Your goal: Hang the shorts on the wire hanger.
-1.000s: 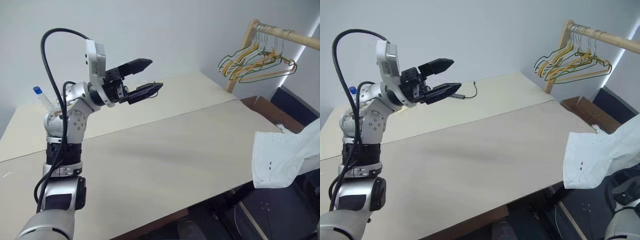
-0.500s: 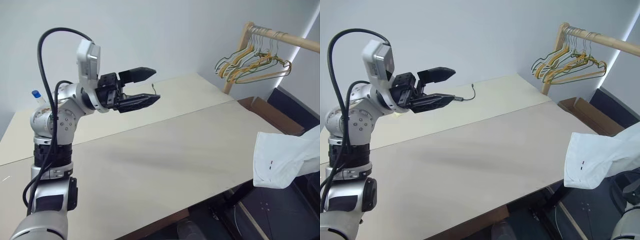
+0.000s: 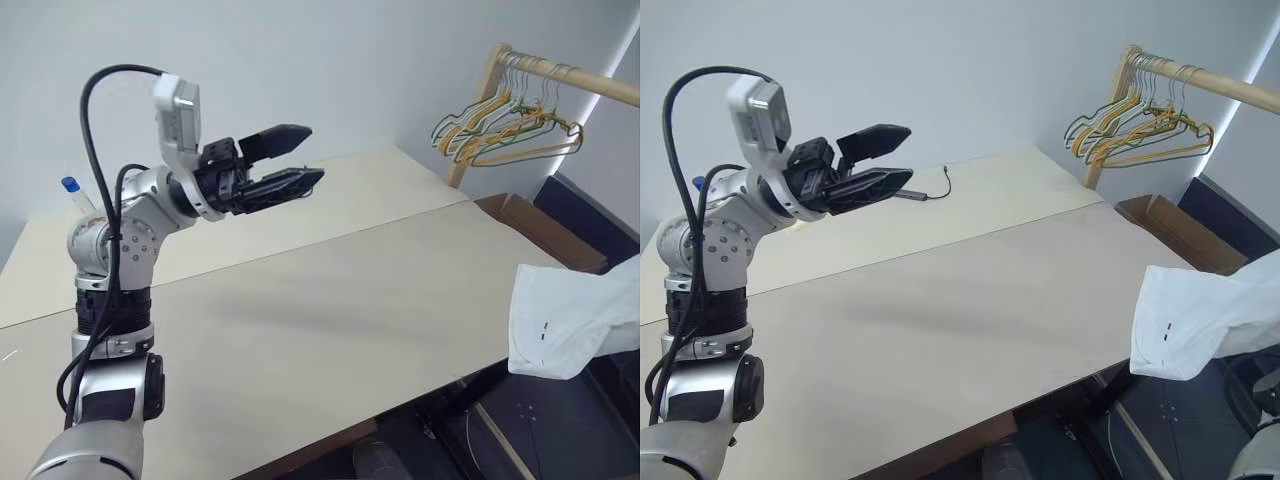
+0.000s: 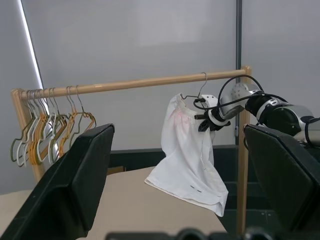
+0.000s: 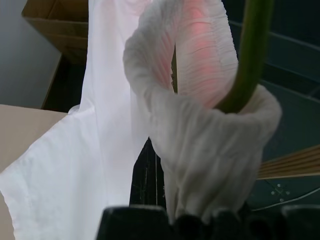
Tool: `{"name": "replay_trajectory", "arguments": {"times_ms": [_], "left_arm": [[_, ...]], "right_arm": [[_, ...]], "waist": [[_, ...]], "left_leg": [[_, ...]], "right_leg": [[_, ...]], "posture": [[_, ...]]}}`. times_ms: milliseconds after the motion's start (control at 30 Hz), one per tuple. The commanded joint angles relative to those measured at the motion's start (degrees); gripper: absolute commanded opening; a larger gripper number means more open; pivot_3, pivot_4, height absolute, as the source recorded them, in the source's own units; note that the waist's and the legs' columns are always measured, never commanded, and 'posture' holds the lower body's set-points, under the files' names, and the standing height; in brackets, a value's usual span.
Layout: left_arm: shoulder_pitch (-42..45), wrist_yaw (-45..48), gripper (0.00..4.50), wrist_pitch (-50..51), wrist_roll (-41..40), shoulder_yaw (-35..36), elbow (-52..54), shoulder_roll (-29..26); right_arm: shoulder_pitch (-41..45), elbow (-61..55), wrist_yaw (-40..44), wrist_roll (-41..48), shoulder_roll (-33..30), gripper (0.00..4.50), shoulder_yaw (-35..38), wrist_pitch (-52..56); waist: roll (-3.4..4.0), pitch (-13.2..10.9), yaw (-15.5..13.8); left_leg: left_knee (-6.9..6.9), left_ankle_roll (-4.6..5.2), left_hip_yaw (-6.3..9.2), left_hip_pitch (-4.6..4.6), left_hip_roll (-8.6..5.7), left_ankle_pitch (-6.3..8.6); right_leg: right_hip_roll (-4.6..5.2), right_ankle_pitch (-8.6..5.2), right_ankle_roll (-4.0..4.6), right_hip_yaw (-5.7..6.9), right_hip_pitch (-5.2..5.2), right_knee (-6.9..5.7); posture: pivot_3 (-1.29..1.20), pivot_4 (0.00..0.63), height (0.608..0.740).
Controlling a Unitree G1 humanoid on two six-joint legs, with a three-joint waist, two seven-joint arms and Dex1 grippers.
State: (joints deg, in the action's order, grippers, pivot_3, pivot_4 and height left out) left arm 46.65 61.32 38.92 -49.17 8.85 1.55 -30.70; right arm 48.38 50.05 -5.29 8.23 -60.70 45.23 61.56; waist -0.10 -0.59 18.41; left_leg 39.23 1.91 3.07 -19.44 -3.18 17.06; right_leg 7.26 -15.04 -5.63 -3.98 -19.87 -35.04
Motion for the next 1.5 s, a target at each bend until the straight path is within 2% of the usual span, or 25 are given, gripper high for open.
{"name": "replay_trajectory", "arguments": {"times_ms": [33, 167, 433, 467, 767, 900, 1000, 1033, 1100, 1167, 1233, 1300, 1433, 1500], "left_arm": [[0.7, -0.4, 4.5, -0.1, -0.7, 1.0, 1.7, -0.4], [0.5, -0.3, 4.5, 0.0, -0.7, 0.8, 2.0, -0.8], [0.6, -0.1, 4.5, -0.4, -0.4, 0.6, 1.7, -0.9], [0.7, 0.0, 4.5, -0.5, -0.3, 0.5, 1.7, -0.9], [1.2, 0.2, 4.5, -1.0, 0.2, 0.4, 1.2, -1.0], [1.0, -0.1, 4.5, -1.2, 0.8, 0.4, 1.5, -1.3], [0.4, -0.6, 4.5, -1.7, 1.7, 0.5, 2.1, -1.9], [-0.1, -1.0, 4.5, -1.9, 2.2, 0.7, 2.5, -2.1], [-1.7, -1.8, 4.5, -3.6, 4.1, 0.7, 3.7, -2.6], [-5.4, -3.6, 4.5, -8.2, 8.6, 0.5, 5.8, -3.0], [-8.9, -4.3, 4.5, -10.3, 12.1, -0.4, 7.5, -4.6], [-13.0, -3.8, 4.5, -13.2, 15.8, -1.3, 9.4, -6.8], [-20.8, -4.9, 4.5, -11.9, 16.0, 0.8, 14.1, -10.1], [-24.3, -5.8, 4.5, -12.5, 17.3, 1.5, 16.2, -11.6]], "right_arm": [[-0.3, -0.4, 0.4, 1.2, -0.6, 0.3, -1.1, -1.2], [-1.6, -2.9, -0.2, 0.7, -0.1, 1.47, -2.3, -3.0], [-9.0, -14.4, -2.9, -1.4, 2.9, 4.26, -4.8, -13.5], [-10.2, -16.2, -4.3, -2.0, 3.8, 4.46, -4.8, -15.7], [-19.7, -30.1, -15.2, -9.1, 10.1, 4.46, -5.8, -40.7], [-22.6, -37.2, -16.2, -11.9, 12.2, 4.46, -8.5, -55.6], [-22.6, -42.1, -13.6, -12.1, 13.1, 4.46, -11.3, -62.1], [-21.9, -44.2, -10.5, -10.6, 13.3, 4.46, -13.0, -62.9], [-20.2, -49.6, 0.7, -1.9, 14.5, 4.46, -16.9, -60.9], [-19.5, -55.7, 14.8, 9.7, 15.6, 4.46, -22.1, -54.8], [-19.6, -58.6, 26.6, 16.8, 15.4, 4.46, -26.5, -50.7], [-18.9, -58.2, 36.1, 19.1, 14.2, 4.46, -31.4, -47.8], [-14.4, -53.9, 53.4, 20.7, 13.5, 4.46, -41.9, -42.7], [-12.3, -51.5, 58.4, 19.5, 14.5, 4.46, -45.5, -42.8]], "waist": [[-0.01, 0.0, 0.0], [-0.02, 0.0, 0.0], [0.01, 0.0, -0.1], [0.01, 0.0, -0.1], [0.05, 0.0, -0.1], [0.07, 0.0, 0.1], [0.06, 0.0, 0.1], [0.06, 0.0, 0.1], [0.05, 0.0, 0.2], [0.06, 0.0, 0.2], [-0.08, -0.1, -0.3], [-0.26, -0.2, -1.4], [-0.43, -0.4, -5.6], [-0.44, -0.5, -8.0]], "left_leg": [[0.0, 0.0, 0.0, 0.0, 0.0, 0.0], [-0.01, -0.01, 0.0, 0.01, 0.0, 0.0], [-0.02, -0.01, 0.0, 0.02, 0.0, 0.0], [-0.02, -0.01, 0.0, 0.03, 0.0, 0.0], [-0.03, -0.01, 0.01, 0.03, -0.02, 0.0], [-0.04, -0.02, 0.01, 0.05, -0.01, 0.0], [-0.04, -0.02, 0.01, 0.08, -0.03, -0.01], [-0.04, -0.03, 0.01, 0.08, -0.02, -0.01], [-0.04, -0.02, 0.01, 0.1, -0.01, -0.01], [-0.05, -0.03, 0.01, 0.14, 0.03, -0.01], [-0.11, -0.03, 0.03, 0.21, 0.14, -0.01], [-0.15, -0.07, 0.19, 0.31, 0.16, -0.03], [-0.15, -0.07, 0.16, 0.05, 0.11, -0.04], [-0.18, -0.08, 0.17, -0.06, 0.12, -0.04]], "right_leg": [[0.0, 0.0, 0.0, 0.0, 0.0, 0.0], [0.0, 0.0, 0.0, 0.0, 0.0, 0.0], [0.01, 0.01, -0.02, -0.02, 0.0, -0.01], [0.0, 0.01, -0.03, -0.02, 0.0, -0.01], [0.04, 0.03, -0.05, -0.08, -0.04, -0.04], [0.04, 0.03, -0.05, -0.1, -0.07, -0.08], [0.02, 0.05, -0.06, -0.12, -0.06, -0.07], [0.02, 0.05, -0.05, -0.11, -0.06, -0.08], [0.0, 0.06, -0.04, -0.14, -0.06, -0.08], [-0.05, 0.08, -0.02, -0.14, 0.01, -0.05], [-0.17, 0.13, 0.04, -0.13, 0.13, -0.01], [-0.21, 0.17, 0.11, 0.0, 0.16, -0.01], [-0.14, 0.23, 0.2, -0.11, -0.38, -0.07], [-0.12, 0.24, 0.22, -0.1, -0.56, -0.07]], "posture": [[-0.3, 0.0, 0.74], [-0.3, 0.0, 0.74], [-0.31, 0.0, 0.74], [-0.31, 0.0, 0.74], [-0.3, 0.0, 0.74], [-0.3, 0.0, 0.74], [-0.27, 0.0, 0.74], [-0.27, 0.0, 0.74], [-0.24, 0.0, 0.74], [-0.22, 0.0, 0.74], [-0.18, 0.0, 0.74], [-0.14, 0.0, 0.74], [-0.08, 0.0, 0.74], [-0.05, 0.0, 0.74]]}}
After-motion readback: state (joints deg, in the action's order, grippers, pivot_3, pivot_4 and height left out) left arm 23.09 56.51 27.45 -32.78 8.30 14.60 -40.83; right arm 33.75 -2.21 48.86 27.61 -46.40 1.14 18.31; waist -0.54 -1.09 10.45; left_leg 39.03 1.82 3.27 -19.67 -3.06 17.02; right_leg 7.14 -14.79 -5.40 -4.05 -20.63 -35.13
